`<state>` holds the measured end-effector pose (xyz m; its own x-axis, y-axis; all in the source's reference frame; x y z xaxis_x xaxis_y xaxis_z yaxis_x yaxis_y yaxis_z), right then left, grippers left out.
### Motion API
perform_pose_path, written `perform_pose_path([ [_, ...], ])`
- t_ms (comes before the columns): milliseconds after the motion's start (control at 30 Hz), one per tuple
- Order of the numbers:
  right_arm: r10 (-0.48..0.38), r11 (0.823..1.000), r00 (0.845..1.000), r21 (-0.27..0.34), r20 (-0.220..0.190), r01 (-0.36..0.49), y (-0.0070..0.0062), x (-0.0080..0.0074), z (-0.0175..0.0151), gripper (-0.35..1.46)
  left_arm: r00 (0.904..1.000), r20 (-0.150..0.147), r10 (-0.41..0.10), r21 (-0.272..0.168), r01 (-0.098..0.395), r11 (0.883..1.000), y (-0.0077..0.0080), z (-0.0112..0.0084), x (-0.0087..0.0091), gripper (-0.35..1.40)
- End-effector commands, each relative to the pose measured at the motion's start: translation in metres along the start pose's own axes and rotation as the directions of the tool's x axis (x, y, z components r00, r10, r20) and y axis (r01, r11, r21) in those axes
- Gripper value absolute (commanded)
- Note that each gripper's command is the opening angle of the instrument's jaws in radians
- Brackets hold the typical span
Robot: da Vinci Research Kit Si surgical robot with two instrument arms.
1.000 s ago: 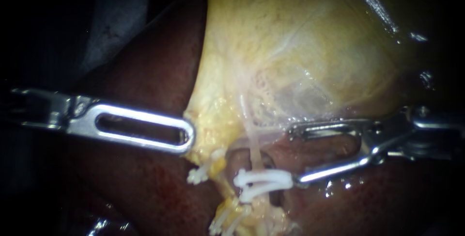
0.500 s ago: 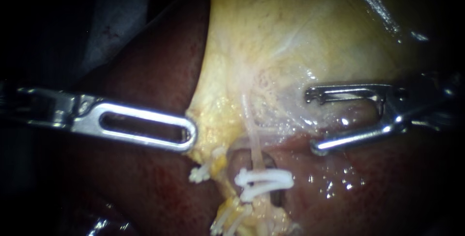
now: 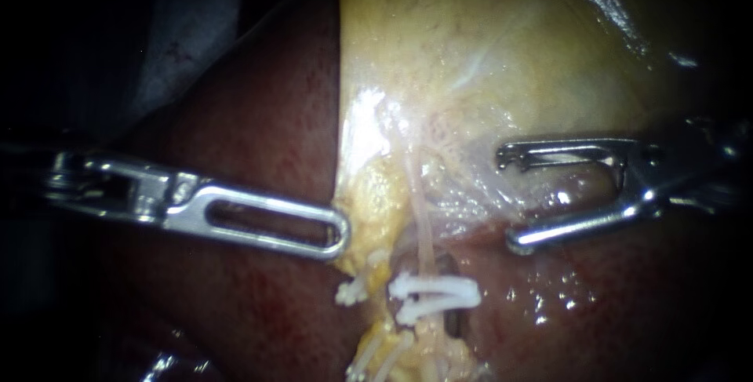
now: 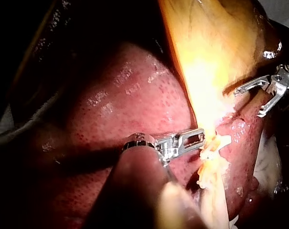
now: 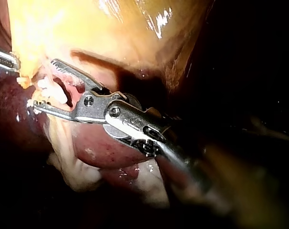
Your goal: Going back second clip right tube
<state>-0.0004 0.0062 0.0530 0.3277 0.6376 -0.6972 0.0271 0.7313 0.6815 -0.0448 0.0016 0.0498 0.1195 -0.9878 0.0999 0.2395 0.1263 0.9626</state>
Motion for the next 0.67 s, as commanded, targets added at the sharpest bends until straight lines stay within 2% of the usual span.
perform_pose_path([
  [33, 0.0, 1.0, 1.0, 0.0, 0.0, 0.0, 0.0, 0.0, 0.0, 0.6, 1.0, -0.004, 0.002, 0.0, -0.002, 1.0, 0.0001, 0.0003, 0.0001, -0.35],
  [200, 0.0, 1.0, 1.0, 0.0, 0.0, 0.0, 0.0, -0.0001, 0.0, 0.6, 0.9999, -0.01, -0.004, 0.002, 0.004, 1.0, 0.0005, 0.0015, 0.0007, -0.35],
  [667, -0.001, 1.0, 1.0, 0.001, 0.0, 0.001, 0.0, -0.0001, -0.0001, 0.6, 0.9999, -0.015, -0.004, 0.002, 0.004, 1.0, 0.0005, 0.0015, 0.0007, -0.35],
])
